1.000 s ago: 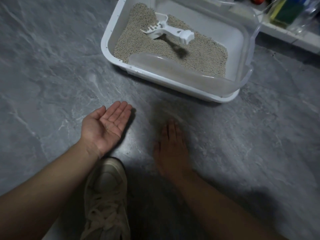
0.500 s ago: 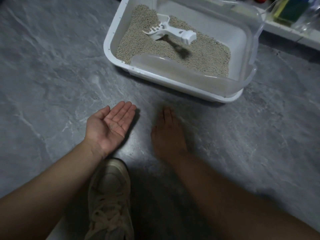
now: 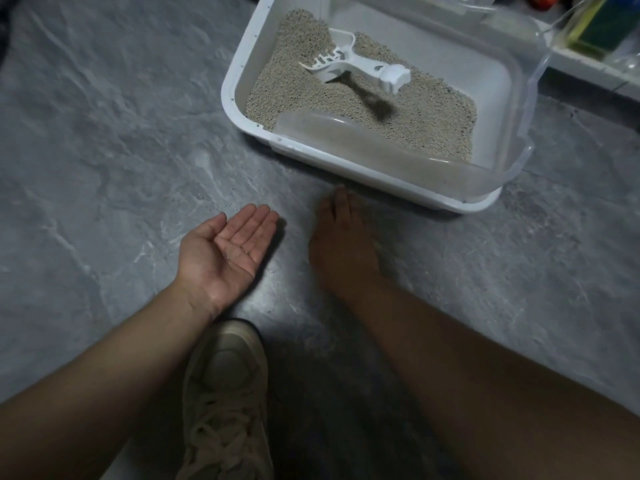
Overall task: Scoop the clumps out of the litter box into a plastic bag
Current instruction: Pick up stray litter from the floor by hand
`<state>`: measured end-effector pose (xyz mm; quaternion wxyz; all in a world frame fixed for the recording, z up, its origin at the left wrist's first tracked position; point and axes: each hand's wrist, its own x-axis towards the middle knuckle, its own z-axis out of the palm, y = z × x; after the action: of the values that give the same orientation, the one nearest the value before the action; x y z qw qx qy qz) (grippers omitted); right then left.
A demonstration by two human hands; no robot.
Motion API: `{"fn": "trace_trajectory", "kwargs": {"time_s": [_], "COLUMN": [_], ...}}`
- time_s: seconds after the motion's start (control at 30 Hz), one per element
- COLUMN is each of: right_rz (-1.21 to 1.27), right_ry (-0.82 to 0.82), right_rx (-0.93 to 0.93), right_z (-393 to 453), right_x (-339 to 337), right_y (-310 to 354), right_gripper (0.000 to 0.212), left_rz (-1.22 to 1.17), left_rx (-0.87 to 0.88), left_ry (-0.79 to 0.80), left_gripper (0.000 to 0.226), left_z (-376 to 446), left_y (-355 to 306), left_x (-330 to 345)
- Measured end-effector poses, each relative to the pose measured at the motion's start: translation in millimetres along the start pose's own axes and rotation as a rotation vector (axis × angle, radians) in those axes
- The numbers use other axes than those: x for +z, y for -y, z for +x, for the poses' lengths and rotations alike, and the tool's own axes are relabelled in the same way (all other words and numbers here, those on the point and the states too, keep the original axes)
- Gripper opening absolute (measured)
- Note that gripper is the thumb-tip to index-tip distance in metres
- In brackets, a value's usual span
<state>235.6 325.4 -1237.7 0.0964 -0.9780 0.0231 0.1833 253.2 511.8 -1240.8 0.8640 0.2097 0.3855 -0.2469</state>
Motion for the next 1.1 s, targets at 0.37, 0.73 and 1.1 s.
{"fn": "trace_trajectory", "kwargs": {"time_s": [0.37, 0.73, 1.1], "right_rz": [-0.006, -0.048, -0.054], "right_ry": [0.029, 0.026, 0.073], "right_rx": [-0.077, -0.154, -0.093], "right_z": [2, 1, 17], "right_x": [-3, -7, -21], "right_y": [-3, -2, -8], "right_gripper": [0.062, 0.054, 0.058], "left_rz": [-0.007, -0.024, -0.033], "left_rx": [0.002, 0.031, 0.04], "left_ry": [0.004, -0.017, -0.036], "left_gripper": [0.05, 0.051, 0.046], "left_z": [0, -1, -5], "left_y": [-3, -12, -11], "left_x": [-1, -3, -3]}}
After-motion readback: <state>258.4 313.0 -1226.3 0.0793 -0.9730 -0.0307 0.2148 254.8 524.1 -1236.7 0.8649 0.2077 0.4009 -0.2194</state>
